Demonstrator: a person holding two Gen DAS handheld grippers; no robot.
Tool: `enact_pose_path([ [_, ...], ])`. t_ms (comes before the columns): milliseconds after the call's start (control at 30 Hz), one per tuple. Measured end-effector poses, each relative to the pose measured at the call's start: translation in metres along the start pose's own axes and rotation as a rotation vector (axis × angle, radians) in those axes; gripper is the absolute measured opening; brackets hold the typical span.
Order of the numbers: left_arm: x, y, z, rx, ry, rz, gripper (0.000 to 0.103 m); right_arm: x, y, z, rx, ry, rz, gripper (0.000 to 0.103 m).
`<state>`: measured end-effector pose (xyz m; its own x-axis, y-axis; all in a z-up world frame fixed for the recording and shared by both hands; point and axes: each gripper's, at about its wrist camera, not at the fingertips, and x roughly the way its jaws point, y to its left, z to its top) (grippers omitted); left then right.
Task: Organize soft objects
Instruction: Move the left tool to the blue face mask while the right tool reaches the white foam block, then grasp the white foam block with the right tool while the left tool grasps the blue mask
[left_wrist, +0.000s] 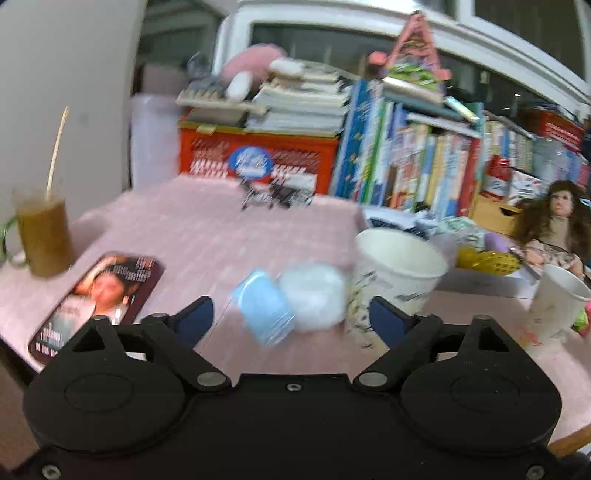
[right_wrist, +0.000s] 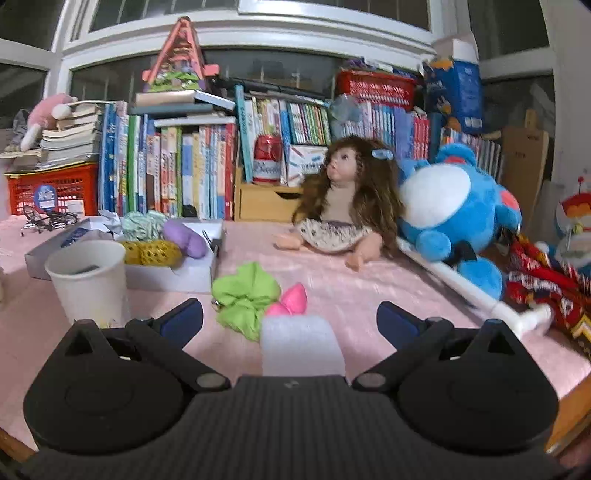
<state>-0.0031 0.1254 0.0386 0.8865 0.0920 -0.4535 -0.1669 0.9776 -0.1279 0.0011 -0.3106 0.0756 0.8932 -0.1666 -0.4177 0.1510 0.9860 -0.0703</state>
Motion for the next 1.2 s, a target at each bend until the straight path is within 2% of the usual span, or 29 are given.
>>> enact_pose_path([
  [133,0.016,0.013,-0.006,-0.05,0.053,0.015,0.064,0.008,-0.002,-0.008,0.011,0.036,0.001,0.099],
  [233,0.026,0.019,-0.01,-0.063,0.075,0.031,0.057,0.012,0.0,-0.012,-0.007,0.051,0.009,0.097],
  [467,0.041,0.021,-0.015,-0.092,0.105,0.03,0.051,0.024,0.002,-0.019,-0.009,0.089,-0.011,0.095],
  [667,0.044,0.023,-0.013,-0.135,0.096,-0.002,0.049,0.03,0.003,-0.024,-0.006,0.114,-0.015,0.092],
  [800,0.049,0.024,-0.012,-0.147,0.091,0.007,0.049,0.033,0.006,-0.026,-0.011,0.12,-0.02,0.09],
  [867,0.05,0.024,-0.012,-0.144,0.09,0.013,0.042,0.035,0.007,-0.026,-0.009,0.126,-0.02,0.089],
  [900,0.051,0.024,-0.012,-0.14,0.092,0.014,0.032,0.036,0.007,-0.026,-0.007,0.129,-0.02,0.088],
  [967,0.053,0.024,-0.012,-0.13,0.1,0.008,0.03,0.037,0.009,-0.027,-0.004,0.138,-0.018,0.085],
  [1100,0.052,0.021,-0.012,-0.099,0.102,0.015,0.024,0.04,0.011,-0.029,0.012,0.168,-0.018,0.058],
  [1200,0.047,0.018,-0.014,-0.083,0.111,0.006,0.023,0.038,0.011,-0.03,0.037,0.165,-0.016,0.057],
])
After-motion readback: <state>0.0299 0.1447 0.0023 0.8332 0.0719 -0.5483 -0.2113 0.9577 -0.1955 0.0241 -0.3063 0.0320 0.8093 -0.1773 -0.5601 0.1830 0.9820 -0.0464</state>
